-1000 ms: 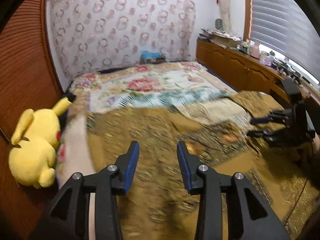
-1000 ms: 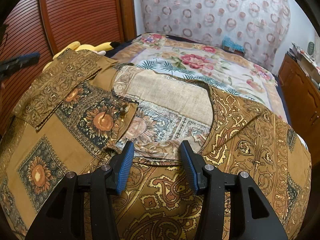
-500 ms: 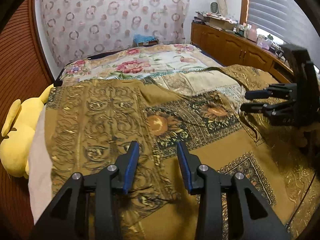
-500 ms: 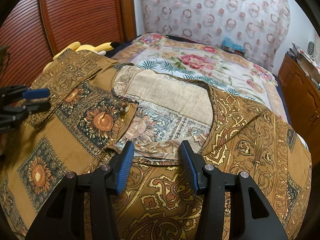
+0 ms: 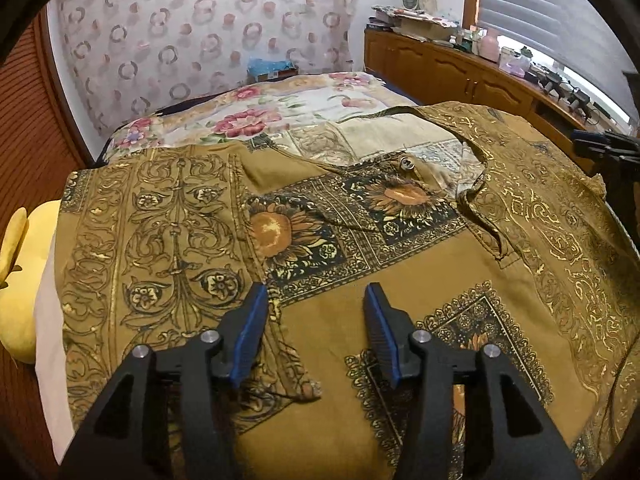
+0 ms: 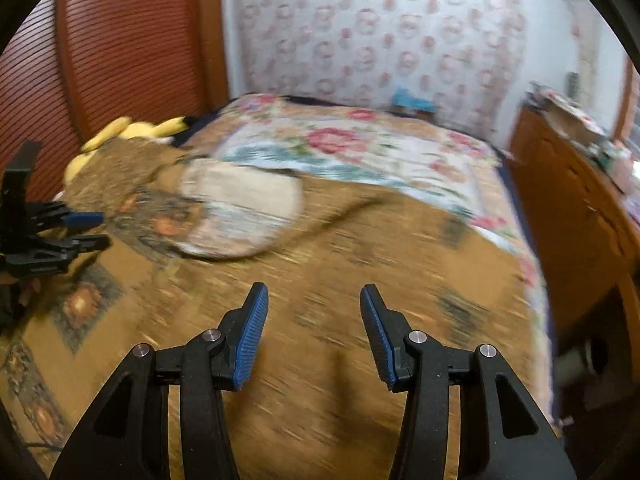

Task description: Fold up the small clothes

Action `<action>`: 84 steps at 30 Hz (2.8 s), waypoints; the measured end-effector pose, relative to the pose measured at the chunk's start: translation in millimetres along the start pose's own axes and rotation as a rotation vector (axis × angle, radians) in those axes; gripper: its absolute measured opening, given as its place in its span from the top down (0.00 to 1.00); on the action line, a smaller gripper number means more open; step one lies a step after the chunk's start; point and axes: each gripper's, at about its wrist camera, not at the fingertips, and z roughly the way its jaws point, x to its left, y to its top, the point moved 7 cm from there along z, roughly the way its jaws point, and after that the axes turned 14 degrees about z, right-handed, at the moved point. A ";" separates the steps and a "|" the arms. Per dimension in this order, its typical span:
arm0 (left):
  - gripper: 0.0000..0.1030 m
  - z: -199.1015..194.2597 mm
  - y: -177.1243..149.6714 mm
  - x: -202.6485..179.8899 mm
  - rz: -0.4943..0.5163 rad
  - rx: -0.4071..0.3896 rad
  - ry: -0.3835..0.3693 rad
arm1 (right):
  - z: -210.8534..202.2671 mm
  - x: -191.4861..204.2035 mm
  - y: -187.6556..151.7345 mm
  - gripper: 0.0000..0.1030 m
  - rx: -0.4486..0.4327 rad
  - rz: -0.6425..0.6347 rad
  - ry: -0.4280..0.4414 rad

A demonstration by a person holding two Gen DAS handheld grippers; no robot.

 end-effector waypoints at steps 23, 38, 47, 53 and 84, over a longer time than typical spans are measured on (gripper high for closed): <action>0.28 4.9 3.5 -10.4 0.012 0.008 -0.043 | -13.7 -161.9 -54.9 0.53 0.087 0.315 -0.188; 0.27 5.0 3.3 -9.8 0.012 0.009 -0.042 | -28.6 -155.1 -66.4 0.75 0.099 0.307 -0.179; 0.27 5.2 3.7 -9.6 0.019 0.012 -0.045 | -42.8 -132.1 -49.2 0.97 0.034 0.195 -0.187; 0.27 -12.1 6.3 -3.2 -0.002 -0.036 -0.029 | -45.1 -92.1 -14.6 0.97 -0.020 0.124 -0.103; 0.27 -56.9 14.6 -0.5 -0.083 -0.168 0.000 | 18.9 -61.0 -1.2 0.62 0.044 0.124 -0.064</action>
